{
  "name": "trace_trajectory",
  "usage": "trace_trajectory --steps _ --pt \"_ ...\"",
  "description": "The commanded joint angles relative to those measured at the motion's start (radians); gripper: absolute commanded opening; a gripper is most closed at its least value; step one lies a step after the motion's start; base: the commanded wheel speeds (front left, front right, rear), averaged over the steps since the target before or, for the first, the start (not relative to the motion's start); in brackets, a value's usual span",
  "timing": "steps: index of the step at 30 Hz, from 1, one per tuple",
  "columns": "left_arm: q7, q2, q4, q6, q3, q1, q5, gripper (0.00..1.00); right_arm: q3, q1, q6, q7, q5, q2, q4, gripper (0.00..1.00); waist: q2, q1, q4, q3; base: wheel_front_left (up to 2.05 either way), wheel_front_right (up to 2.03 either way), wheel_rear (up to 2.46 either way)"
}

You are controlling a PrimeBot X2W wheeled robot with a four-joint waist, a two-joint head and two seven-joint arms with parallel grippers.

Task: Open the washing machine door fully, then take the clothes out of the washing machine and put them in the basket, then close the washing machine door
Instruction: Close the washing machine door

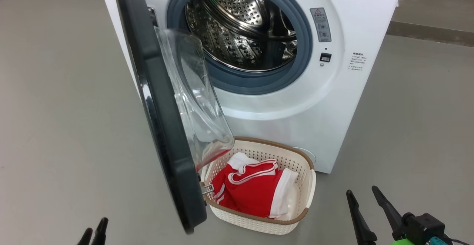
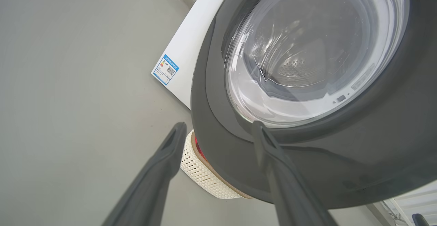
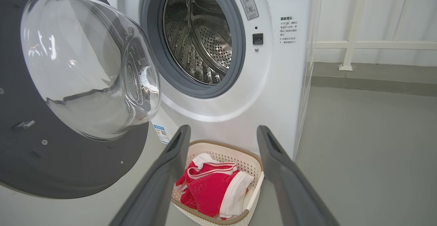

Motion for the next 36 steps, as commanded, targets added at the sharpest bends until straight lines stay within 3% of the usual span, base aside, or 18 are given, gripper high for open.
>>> trace_trajectory --steps 1,7,18,20,28,36 --pt "-0.015 0.021 0.004 -0.007 0.039 -0.027 0.043 1.0 0.024 -0.016 0.008 -0.006 0.009 -0.011 -0.022 1.0 0.0 0.0 -0.002 -0.001 0.0 0.0 0.0" --pt "-0.017 -0.054 0.021 -0.007 0.162 -0.009 0.237 1.0 0.015 -0.012 0.008 -0.006 0.008 -0.015 -0.026 1.0 0.0 0.0 -0.004 0.004 0.0 0.0 0.0" --pt "-0.018 -0.19 -0.055 -0.007 0.329 0.045 0.811 1.0 -0.015 -0.011 0.008 -0.006 0.005 -0.019 -0.038 1.0 0.0 0.0 -0.009 0.017 0.0 0.0 0.0" --pt "-0.018 -0.228 -0.079 -0.007 0.375 0.053 0.876 1.0 -0.021 -0.009 0.008 -0.006 0.005 -0.02 -0.041 1.0 0.0 0.0 -0.009 0.02 0.0 0.0 0.0" --pt "-0.018 -0.305 -0.167 -0.007 0.454 0.089 1.073 1.0 -0.03 0.003 0.008 -0.006 0.002 -0.018 -0.052 1.0 0.0 0.0 -0.012 0.022 0.0 0.0 0.0" --pt "-0.018 -0.336 -0.169 -0.007 0.461 0.112 1.109 1.0 -0.036 0.004 0.008 -0.006 0.001 -0.014 -0.05 1.0 0.0 0.0 -0.011 0.024 0.0 0.0 0.0"
